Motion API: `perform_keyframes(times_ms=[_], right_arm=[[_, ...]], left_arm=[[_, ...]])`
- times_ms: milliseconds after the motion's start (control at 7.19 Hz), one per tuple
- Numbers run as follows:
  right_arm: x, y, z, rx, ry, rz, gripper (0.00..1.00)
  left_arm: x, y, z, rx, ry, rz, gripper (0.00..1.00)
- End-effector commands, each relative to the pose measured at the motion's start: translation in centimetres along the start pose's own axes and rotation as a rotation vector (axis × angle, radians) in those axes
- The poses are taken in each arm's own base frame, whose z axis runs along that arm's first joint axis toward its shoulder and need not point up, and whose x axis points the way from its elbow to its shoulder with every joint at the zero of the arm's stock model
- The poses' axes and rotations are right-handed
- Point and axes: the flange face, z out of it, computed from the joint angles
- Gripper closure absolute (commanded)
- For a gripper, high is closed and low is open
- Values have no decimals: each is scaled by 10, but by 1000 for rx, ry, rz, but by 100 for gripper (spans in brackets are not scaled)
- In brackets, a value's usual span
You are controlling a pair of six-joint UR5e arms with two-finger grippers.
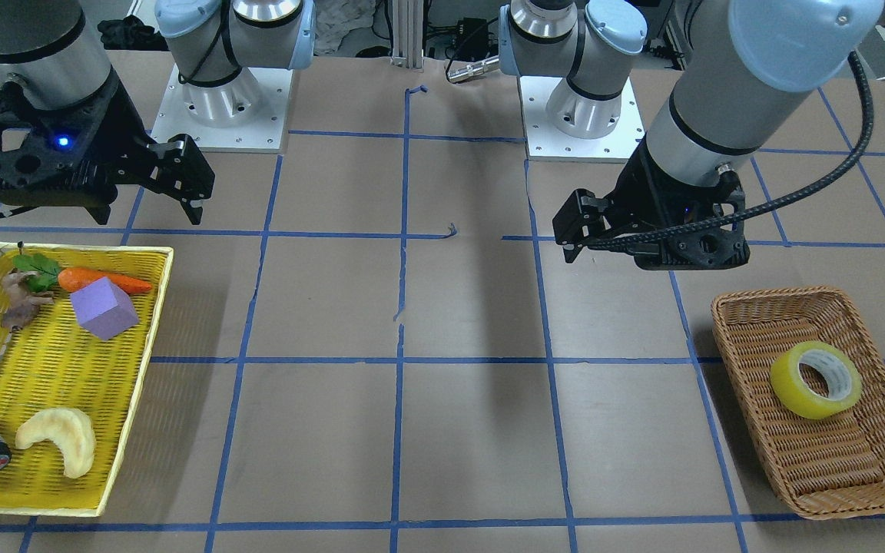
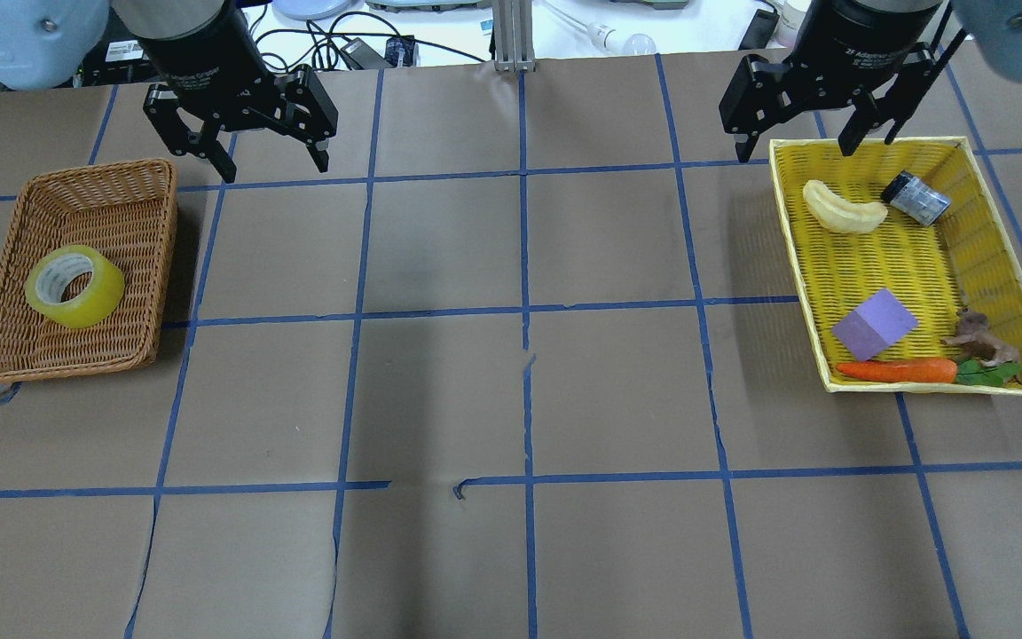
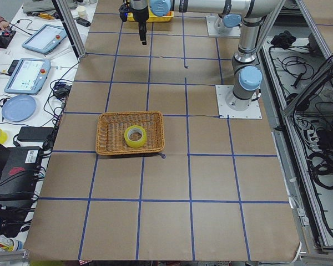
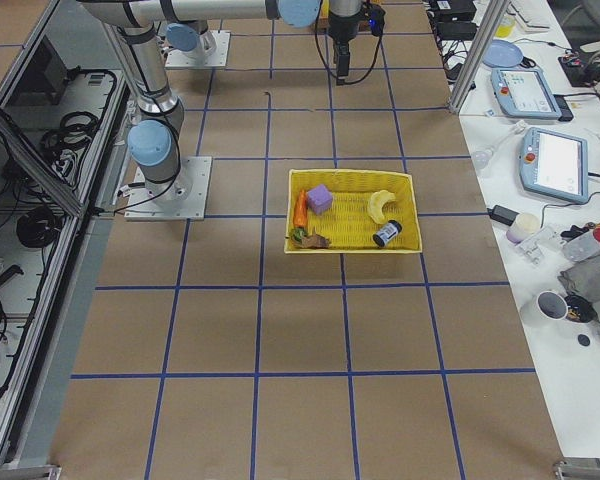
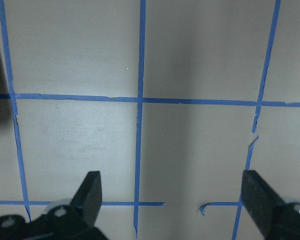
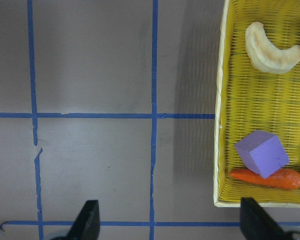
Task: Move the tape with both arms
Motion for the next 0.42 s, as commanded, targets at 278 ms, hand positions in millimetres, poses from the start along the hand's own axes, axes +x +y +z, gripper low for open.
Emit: perform_keyframes(times_ms=[278], right_arm=[[0, 0, 0, 0, 0, 0, 0]], left_arm=[[-3, 3, 0, -8, -29, 1, 0]])
